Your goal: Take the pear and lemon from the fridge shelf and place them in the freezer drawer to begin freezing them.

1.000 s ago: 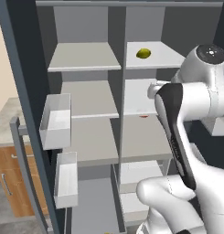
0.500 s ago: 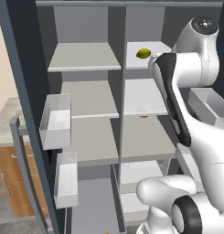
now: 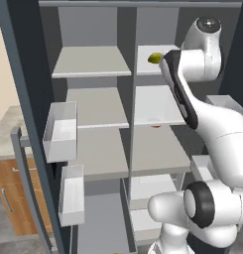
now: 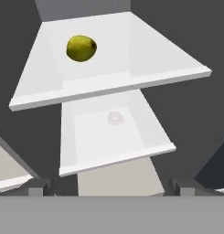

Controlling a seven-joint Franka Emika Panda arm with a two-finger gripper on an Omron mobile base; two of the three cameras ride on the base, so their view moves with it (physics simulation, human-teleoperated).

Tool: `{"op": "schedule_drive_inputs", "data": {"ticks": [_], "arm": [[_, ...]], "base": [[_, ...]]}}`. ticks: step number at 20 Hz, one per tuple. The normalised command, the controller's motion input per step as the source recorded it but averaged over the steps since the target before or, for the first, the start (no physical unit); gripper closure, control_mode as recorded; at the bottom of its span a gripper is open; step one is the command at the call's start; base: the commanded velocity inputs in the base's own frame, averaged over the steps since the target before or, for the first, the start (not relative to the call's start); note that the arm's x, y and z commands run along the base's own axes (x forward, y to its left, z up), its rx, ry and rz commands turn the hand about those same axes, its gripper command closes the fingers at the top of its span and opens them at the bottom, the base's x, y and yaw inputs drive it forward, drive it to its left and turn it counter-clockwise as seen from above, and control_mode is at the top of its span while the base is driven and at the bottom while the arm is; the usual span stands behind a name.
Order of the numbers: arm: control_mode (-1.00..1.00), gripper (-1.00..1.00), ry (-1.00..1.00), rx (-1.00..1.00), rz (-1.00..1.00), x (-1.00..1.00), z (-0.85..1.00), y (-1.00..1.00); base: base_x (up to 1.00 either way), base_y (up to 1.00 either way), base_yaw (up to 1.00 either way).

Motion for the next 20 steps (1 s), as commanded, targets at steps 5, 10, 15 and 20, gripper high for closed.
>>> {"op": "schedule_drive_inputs", "data": {"ticks": [5, 10, 15, 20], "arm": [[-1.00, -1.00, 0.02, 0.00, 0.00, 0.87, 0.00, -0.01], [-1.00, -1.00, 0.00, 0.00, 0.00, 0.74, 0.00, -0.07], [-1.00, -1.00, 0.02, 0.00, 0.00, 0.59, 0.00, -0.04], [-1.00, -1.00, 0.06, 0.00, 0.00, 0.41, -0.10, 0.00]], "base": [[0.00, 0.00, 0.00], [0.00, 0.00, 0.00], [0.00, 0.00, 0.00], [0.00, 0.00, 0.00]]}}
